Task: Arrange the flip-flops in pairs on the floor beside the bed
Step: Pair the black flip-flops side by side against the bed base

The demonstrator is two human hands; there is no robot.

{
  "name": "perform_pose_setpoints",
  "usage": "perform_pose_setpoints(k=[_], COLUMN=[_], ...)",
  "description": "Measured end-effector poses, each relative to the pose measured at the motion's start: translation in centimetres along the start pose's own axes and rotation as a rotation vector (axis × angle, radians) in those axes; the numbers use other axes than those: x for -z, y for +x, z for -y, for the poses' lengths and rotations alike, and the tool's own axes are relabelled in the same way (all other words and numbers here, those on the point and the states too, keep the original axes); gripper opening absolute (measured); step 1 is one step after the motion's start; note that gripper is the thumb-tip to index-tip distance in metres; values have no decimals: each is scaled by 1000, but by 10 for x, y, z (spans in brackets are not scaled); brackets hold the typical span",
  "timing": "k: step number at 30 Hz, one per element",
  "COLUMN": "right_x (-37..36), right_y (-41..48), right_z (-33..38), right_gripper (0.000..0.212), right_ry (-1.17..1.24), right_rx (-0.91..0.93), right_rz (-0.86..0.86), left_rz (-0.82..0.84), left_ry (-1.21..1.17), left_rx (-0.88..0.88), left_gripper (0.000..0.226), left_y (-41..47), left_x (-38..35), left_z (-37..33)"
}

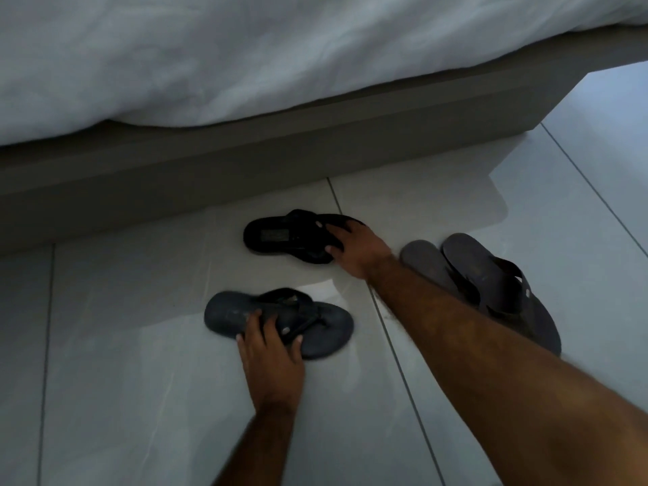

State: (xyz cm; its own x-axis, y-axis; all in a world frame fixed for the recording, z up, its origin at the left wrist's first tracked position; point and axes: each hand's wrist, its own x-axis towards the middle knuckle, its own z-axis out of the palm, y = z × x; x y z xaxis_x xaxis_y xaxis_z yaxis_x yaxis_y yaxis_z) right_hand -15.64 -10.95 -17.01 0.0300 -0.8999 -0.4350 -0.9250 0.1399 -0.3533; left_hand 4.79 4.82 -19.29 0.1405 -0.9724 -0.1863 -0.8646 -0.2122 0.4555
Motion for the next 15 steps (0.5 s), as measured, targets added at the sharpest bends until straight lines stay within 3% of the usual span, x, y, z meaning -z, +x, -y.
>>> perform_pose_setpoints(k=[3, 7, 11, 15], right_x=[-2, -2, -15, -29], right_y=[-3, -9, -26, -34], right_z=[9, 30, 42, 35], right_gripper=[67, 76, 64, 74], right_ry=[-68, -26, -42, -68], right_rx=[24, -4, 4, 107], right_rz=[29, 37, 4, -29], left_rz=[141, 251, 299, 289], left_ry=[77, 397, 386, 203], left_rx=[-167, -386, -252, -139], left_gripper=[57, 60, 73, 81], left_y=[41, 100, 114, 90], left_x=[16, 36, 44, 36], left_z=[4, -3, -15, -12])
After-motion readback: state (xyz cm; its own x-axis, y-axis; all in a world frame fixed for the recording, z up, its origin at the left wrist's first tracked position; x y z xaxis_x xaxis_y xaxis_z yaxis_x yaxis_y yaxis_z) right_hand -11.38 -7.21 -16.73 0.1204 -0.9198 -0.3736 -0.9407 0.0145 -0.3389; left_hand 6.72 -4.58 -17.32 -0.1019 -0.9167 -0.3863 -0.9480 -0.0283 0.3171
